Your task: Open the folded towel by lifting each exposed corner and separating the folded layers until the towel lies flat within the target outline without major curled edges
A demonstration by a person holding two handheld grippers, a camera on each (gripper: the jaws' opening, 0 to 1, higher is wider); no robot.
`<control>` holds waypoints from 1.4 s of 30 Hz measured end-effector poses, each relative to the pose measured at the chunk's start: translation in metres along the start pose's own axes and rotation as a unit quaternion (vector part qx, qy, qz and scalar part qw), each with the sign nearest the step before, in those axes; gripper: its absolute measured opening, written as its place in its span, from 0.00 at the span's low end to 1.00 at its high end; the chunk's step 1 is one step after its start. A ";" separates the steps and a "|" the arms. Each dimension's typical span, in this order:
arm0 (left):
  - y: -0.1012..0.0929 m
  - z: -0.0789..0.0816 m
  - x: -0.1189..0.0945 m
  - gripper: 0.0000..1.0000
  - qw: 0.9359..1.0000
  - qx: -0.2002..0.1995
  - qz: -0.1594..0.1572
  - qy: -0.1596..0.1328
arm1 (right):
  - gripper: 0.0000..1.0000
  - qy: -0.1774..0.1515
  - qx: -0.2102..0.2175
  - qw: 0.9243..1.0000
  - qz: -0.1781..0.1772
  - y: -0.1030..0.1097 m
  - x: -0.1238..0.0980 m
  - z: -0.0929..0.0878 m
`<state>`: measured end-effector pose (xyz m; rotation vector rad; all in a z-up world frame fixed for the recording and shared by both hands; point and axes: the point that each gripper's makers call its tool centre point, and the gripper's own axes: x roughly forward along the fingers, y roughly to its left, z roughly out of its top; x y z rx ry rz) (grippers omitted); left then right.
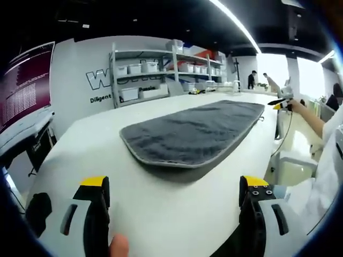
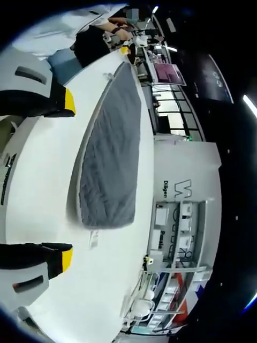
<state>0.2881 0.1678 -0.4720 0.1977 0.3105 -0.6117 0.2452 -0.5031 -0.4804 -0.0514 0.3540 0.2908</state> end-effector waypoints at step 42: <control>0.003 0.001 0.002 0.99 1.000 -0.001 0.013 0.003 | 0.99 0.001 0.006 1.000 0.012 0.007 0.004 0.004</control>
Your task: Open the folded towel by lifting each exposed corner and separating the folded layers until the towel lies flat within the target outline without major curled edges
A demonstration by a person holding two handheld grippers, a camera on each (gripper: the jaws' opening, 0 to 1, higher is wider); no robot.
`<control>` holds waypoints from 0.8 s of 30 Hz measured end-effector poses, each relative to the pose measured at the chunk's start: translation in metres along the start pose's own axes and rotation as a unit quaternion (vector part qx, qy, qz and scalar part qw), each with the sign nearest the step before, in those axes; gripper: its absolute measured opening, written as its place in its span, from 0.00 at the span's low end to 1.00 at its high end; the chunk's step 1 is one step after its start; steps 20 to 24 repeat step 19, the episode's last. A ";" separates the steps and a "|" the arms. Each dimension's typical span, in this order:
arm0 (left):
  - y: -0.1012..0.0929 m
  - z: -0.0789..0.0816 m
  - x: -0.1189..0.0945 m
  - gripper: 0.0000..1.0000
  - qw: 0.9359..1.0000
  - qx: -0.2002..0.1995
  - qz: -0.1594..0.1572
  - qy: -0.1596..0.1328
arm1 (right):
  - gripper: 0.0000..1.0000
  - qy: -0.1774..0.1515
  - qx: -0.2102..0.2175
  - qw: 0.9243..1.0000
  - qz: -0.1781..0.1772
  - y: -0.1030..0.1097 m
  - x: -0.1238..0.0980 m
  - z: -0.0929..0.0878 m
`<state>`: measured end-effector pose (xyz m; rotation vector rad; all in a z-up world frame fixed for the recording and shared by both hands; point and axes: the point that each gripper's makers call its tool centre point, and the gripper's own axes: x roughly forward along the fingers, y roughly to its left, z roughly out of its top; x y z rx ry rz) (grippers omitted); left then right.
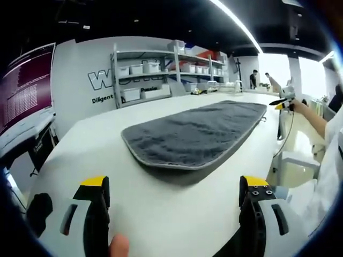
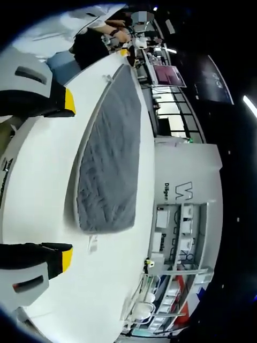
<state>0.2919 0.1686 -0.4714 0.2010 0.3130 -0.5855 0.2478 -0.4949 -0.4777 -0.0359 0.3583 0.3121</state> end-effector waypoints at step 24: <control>-0.010 -0.003 0.004 0.99 1.000 0.012 0.003 0.012 | 0.99 0.013 -0.007 1.000 -0.014 0.003 0.022 0.015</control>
